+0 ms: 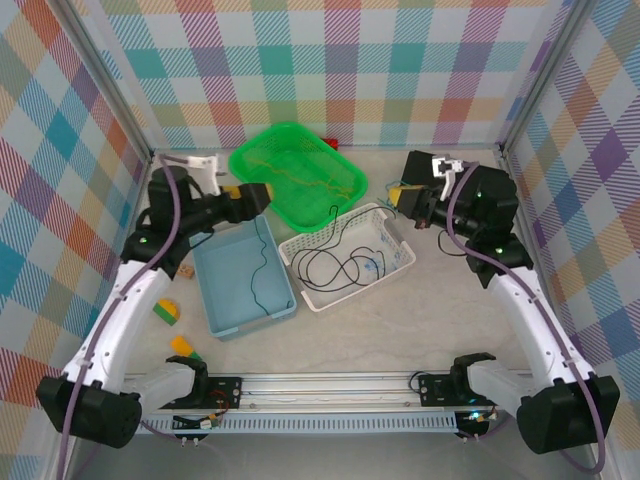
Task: Untangle the cables
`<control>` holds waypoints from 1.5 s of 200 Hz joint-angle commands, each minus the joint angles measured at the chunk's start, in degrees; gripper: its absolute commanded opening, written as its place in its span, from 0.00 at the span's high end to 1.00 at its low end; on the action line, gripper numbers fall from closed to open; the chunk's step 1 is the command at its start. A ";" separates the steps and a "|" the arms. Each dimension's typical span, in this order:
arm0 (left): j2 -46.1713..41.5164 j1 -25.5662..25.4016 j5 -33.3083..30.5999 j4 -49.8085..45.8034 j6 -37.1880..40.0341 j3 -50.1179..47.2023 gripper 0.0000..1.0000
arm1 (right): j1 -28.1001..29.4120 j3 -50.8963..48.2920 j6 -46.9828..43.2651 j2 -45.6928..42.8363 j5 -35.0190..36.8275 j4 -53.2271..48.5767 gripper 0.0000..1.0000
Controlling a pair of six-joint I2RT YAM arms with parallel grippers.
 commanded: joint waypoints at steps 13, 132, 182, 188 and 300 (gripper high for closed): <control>2.58 -9.85 2.84 16.82 -8.65 0.47 0.07 | 4.76 3.92 3.01 2.45 1.63 6.86 1.00; 13.72 -16.17 5.82 30.62 -26.61 2.60 0.37 | 13.19 8.48 1.05 10.31 7.61 12.38 1.00; 16.05 -16.91 9.68 44.63 -35.29 -0.19 0.49 | 13.72 8.89 1.45 11.61 8.08 12.54 1.00; 16.24 -17.15 9.90 43.86 -34.81 0.16 0.50 | 13.79 8.94 1.39 11.69 8.07 12.58 1.00; 16.20 -19.34 10.58 35.82 -28.84 2.43 1.00 | 13.98 8.08 0.06 10.20 12.10 10.37 0.73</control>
